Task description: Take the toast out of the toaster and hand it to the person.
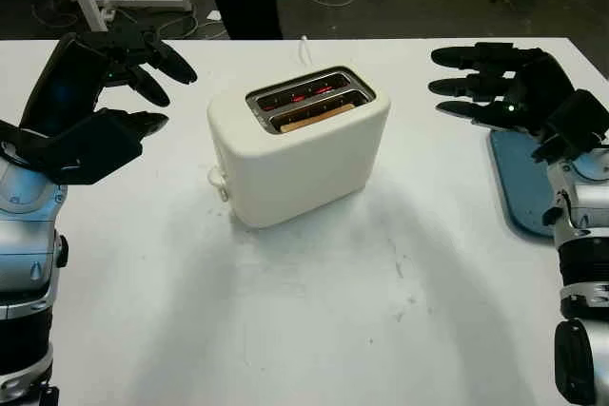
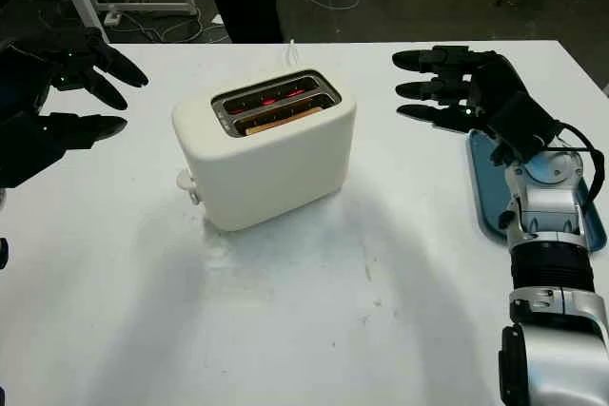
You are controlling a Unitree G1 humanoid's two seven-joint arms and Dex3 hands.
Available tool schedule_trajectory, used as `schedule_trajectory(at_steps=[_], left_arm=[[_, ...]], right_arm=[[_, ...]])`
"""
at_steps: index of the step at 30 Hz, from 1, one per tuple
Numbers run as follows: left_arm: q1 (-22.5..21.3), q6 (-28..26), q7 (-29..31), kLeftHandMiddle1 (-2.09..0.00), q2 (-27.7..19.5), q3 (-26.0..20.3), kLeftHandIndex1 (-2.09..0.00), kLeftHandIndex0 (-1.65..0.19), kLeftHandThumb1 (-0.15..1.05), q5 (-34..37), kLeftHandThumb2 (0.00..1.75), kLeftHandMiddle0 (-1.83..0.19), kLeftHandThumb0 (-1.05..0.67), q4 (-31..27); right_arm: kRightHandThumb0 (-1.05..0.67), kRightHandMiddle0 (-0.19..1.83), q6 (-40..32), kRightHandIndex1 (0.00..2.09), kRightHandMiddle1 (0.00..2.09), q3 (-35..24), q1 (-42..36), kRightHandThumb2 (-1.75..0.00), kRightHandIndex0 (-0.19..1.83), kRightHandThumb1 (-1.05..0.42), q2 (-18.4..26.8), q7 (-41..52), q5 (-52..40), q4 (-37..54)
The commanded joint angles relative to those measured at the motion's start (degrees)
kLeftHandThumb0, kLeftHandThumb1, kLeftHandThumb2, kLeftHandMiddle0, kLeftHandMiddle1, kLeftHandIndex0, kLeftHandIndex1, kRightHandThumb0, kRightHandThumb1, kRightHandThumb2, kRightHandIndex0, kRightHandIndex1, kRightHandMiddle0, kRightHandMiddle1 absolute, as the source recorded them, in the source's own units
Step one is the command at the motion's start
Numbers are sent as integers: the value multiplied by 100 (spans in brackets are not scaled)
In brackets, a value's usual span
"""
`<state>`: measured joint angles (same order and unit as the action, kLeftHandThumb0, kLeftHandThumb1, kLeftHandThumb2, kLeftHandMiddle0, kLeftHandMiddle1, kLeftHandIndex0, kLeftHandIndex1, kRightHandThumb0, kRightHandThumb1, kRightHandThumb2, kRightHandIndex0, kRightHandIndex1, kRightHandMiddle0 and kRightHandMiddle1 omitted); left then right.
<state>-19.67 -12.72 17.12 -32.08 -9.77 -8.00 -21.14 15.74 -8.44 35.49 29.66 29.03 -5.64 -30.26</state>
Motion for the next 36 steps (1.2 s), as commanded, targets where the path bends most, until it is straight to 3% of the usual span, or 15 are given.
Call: schedule_trajectory(at_steps=[1,36], left_arm=[[55,-31,-57,-121,12,18,-100,-71,75,-61,22,-75,62,-74],[-46,161,-34,-121,-5,52,-100,-74,76,-68,16,-78,64,154]], right_arm=[[-38,83,-44,0,0,5,-65,0,94,-76,11,-15,1,42],[-32,84,-76,0,0,-42,-62,0,94,-75,2,21,-65,77]])
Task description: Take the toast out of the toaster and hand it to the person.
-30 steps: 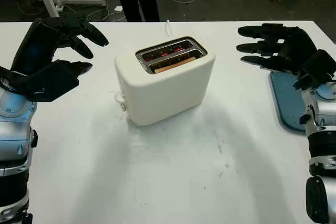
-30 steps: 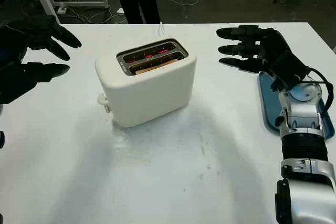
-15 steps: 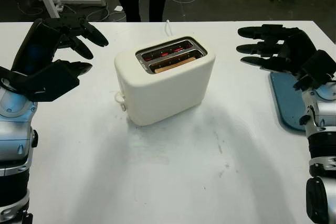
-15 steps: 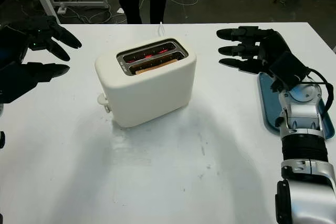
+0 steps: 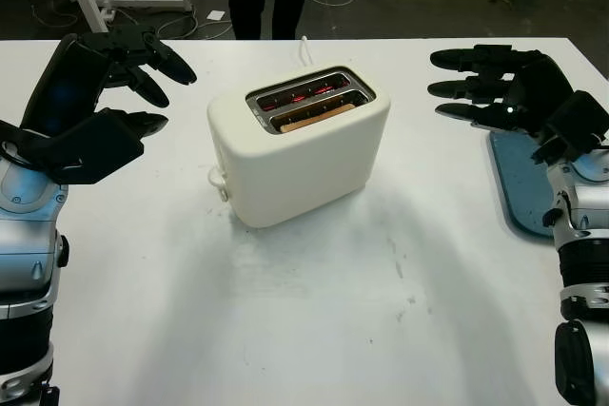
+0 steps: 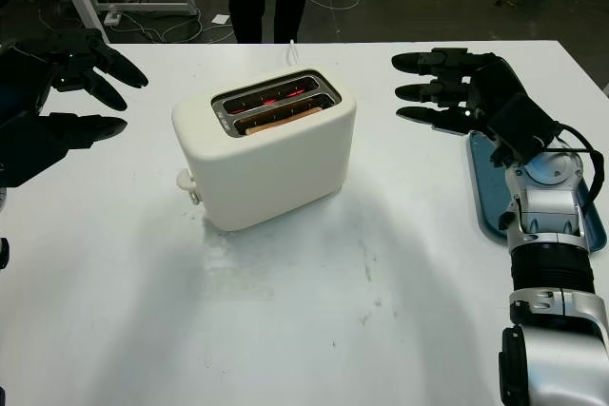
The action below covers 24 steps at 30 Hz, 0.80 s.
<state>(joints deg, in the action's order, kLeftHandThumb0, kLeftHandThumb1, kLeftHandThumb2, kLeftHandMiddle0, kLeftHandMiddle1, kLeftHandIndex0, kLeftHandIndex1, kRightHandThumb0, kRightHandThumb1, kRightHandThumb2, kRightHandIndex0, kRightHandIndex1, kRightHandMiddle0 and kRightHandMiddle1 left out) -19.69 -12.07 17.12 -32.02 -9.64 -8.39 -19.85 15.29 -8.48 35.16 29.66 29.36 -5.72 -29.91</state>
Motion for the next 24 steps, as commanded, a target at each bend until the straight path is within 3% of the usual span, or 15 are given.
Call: schedule_trajectory(at_steps=[1,24], left_arm=[[-43,85,-29,-121,-7,34,-100,-74,76,-20,16,-78,63,23],[-8,-37,-26,-119,-17,-43,-98,-74,79,6,13,-78,65,-121]], right_arm=[[-32,84,-5,0,0,-36,-25,0,94,-75,2,-3,-57,23],[-36,84,78,0,0,-4,2,0,95,-76,-32,-43,-7,-33]])
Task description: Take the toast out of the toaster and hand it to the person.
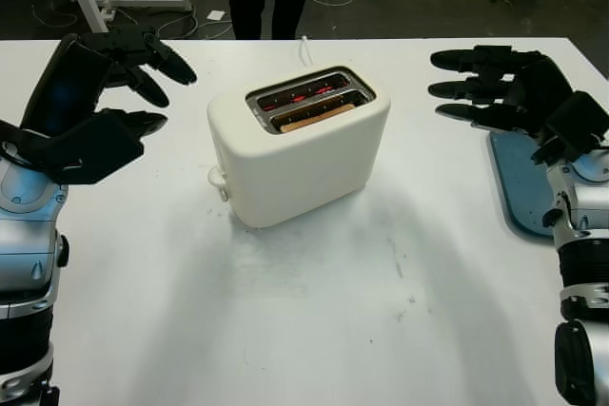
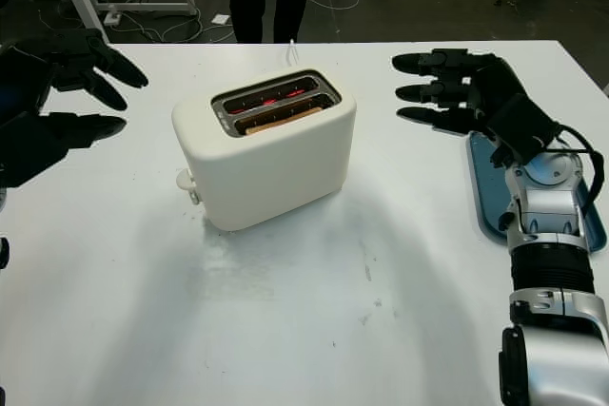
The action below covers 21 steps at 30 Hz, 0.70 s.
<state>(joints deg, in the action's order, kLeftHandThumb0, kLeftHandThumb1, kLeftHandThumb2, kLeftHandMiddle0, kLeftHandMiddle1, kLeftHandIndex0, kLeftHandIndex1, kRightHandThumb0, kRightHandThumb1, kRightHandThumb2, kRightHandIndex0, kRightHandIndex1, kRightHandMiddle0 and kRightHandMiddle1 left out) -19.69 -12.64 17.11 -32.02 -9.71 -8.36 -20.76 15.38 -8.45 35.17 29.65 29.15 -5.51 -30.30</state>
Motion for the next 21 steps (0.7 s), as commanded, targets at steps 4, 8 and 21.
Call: schedule_trajectory(at_steps=[4,8,21], left_arm=[[5,82,-1,-119,-49,-62,-98,-74,79,21,12,-78,65,-14],[-4,44,-7,-119,-48,-54,-98,-74,79,-5,11,-79,65,-45],[-136,-26,12,-118,-71,48,-98,-75,79,-64,10,-80,64,33]], right_arm=[[-38,84,16,0,0,8,-32,0,94,-76,-27,-58,2,64],[-39,84,15,0,0,-11,-57,0,95,-76,-26,-43,-30,80],[-36,84,-47,0,0,-49,-125,0,94,-76,-30,-67,-85,118]])
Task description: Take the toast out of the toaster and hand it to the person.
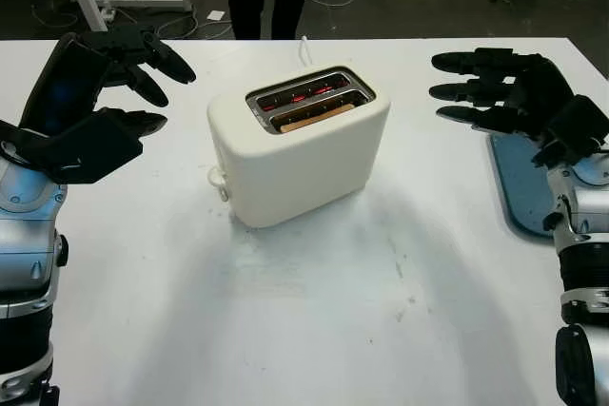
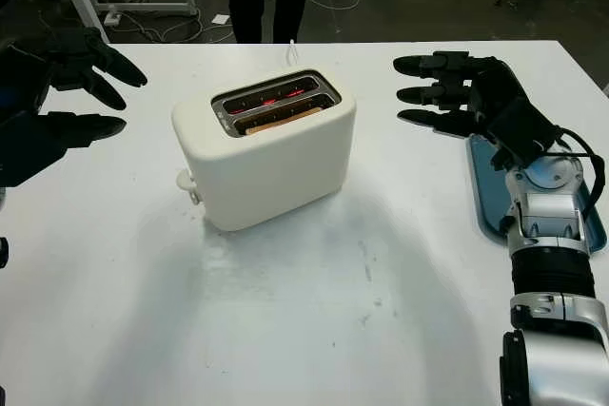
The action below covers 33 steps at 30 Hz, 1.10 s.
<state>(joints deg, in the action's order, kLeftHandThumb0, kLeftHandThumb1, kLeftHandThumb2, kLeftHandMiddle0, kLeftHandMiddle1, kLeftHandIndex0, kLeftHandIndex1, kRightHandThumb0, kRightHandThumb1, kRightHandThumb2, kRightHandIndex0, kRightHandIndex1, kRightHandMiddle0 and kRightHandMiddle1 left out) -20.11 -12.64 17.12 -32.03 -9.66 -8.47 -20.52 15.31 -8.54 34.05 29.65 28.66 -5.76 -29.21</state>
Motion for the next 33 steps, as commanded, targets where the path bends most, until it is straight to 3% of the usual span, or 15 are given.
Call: schedule_trajectory(at_steps=[1,14,23,33], left_arm=[[-99,-18,9,-118,-69,43,-98,-75,79,-55,10,-80,64,14],[14,-125,-2,-118,13,6,-97,-73,81,27,10,-79,62,-113],[3,-930,55,-113,-124,152,-90,-68,86,-284,7,-74,58,-408],[268,-1014,9,-111,-26,86,-86,-69,91,-258,4,-74,55,-588]], right_arm=[[-36,84,-37,0,0,-48,-6,0,94,-76,-39,-11,-83,-9],[-33,85,-56,1,0,-58,-4,0,95,-76,-4,17,-119,27],[-33,85,-81,0,0,-64,-7,0,95,-76,34,-15,-66,65],[-38,86,-249,1,1,-106,-12,0,95,-76,44,20,-126,140]])
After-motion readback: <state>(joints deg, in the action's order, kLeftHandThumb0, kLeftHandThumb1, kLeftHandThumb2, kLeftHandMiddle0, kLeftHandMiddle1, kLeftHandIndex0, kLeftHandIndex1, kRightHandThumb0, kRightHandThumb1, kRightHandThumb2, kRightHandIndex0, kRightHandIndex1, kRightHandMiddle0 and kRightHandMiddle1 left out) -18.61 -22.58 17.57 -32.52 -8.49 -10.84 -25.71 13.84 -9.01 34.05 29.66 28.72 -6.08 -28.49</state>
